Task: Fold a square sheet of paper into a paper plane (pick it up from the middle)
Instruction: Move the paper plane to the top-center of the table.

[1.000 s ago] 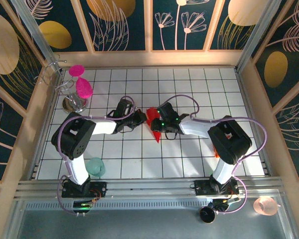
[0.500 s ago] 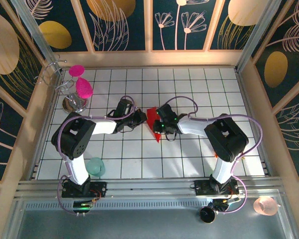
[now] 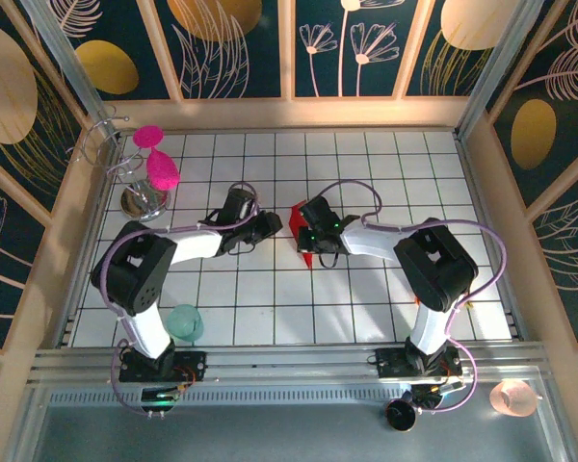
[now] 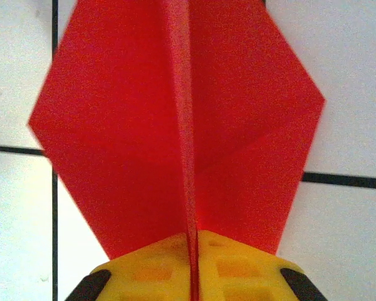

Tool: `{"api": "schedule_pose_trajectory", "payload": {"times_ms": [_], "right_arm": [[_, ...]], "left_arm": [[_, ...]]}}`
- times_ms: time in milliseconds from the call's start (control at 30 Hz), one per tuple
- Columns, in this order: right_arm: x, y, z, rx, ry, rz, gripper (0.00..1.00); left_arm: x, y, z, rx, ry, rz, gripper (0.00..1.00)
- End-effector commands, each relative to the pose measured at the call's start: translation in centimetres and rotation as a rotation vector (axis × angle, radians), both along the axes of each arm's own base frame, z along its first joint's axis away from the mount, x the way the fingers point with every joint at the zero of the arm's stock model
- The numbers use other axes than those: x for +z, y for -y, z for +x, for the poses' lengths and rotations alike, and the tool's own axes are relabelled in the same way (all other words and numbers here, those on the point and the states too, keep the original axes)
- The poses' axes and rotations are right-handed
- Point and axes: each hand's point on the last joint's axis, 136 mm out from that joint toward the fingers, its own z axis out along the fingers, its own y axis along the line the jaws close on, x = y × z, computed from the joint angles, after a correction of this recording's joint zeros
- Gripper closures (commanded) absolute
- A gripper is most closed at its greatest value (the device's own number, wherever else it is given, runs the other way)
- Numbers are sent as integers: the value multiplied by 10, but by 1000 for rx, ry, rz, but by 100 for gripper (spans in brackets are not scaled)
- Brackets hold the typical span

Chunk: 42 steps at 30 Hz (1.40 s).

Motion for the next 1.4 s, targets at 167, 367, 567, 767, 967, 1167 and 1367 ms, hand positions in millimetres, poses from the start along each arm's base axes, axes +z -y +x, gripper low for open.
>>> {"api": "schedule_pose_trajectory", "payload": {"times_ms": [167, 367, 567, 767, 967, 1167, 1367], "right_arm": [[22, 24, 50, -73, 112, -96, 93], [21, 38, 101, -89, 134, -108, 92], [4, 45, 125, -55, 94, -161, 91], [-11, 49, 133, -46, 55, -180, 89], [-16, 54, 136, -54, 49, -191, 83], [-25, 56, 137, -41, 40, -210, 77], [-38, 61, 134, -36, 22, -245, 72]], "left_arm": [[30, -48, 2, 122, 105, 169, 49], [27, -67, -9, 167, 116, 213, 31], [15, -71, -15, 160, 97, 233, 25], [13, -71, -16, 144, 108, 246, 20], [20, -76, -15, 158, 142, 249, 9], [22, -75, -15, 162, 149, 244, 7], [19, -72, -15, 153, 135, 232, 6]]}}
